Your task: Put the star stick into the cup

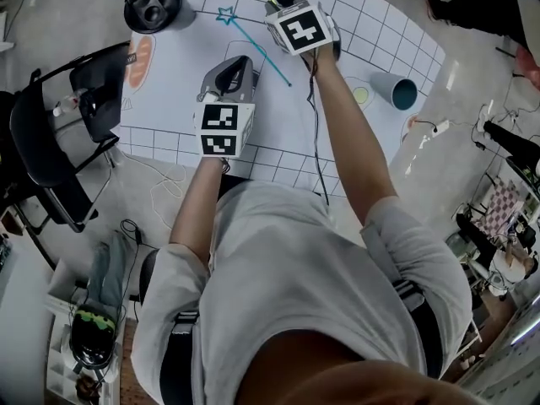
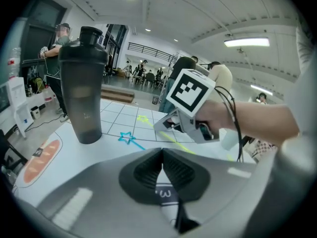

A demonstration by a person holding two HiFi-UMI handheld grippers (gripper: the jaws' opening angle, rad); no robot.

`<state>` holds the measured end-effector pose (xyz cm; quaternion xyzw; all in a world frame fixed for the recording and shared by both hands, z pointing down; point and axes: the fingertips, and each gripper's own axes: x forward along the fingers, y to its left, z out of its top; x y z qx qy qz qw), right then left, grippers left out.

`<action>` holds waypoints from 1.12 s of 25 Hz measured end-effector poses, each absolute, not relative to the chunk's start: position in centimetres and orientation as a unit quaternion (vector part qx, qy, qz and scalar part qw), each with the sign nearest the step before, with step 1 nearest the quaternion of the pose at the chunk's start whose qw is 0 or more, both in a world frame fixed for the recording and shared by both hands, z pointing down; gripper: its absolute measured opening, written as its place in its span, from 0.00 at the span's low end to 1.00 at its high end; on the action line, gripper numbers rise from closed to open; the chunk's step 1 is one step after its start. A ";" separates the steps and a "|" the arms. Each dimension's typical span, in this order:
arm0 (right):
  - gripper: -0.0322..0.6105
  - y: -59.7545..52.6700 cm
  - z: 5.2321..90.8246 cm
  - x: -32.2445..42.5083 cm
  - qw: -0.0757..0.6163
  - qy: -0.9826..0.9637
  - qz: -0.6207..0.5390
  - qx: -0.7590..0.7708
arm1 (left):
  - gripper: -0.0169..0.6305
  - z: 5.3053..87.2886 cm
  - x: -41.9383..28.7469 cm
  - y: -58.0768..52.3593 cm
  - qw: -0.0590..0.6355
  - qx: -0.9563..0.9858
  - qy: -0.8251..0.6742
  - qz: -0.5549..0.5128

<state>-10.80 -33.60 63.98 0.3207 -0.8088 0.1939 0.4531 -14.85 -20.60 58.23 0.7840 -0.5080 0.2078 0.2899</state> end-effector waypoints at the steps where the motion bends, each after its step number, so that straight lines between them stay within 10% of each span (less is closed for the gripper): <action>1: 0.16 -33.7 64.3 -10.9 0.462 -0.805 0.194 0.318 | 0.03 58.3 -14.9 -20.5 0.292 0.783 -0.508 0.208; 12: 0.07 -33.6 64.5 -10.4 0.467 -0.801 0.189 0.322 | 0.03 58.0 -16.2 -20.0 0.296 0.781 -0.509 0.208; 28: 0.07 -28.2 53.9 -7.0 0.305 -0.832 0.192 0.422 | 0.03 52.5 -13.3 -18.7 0.257 0.825 -0.471 0.175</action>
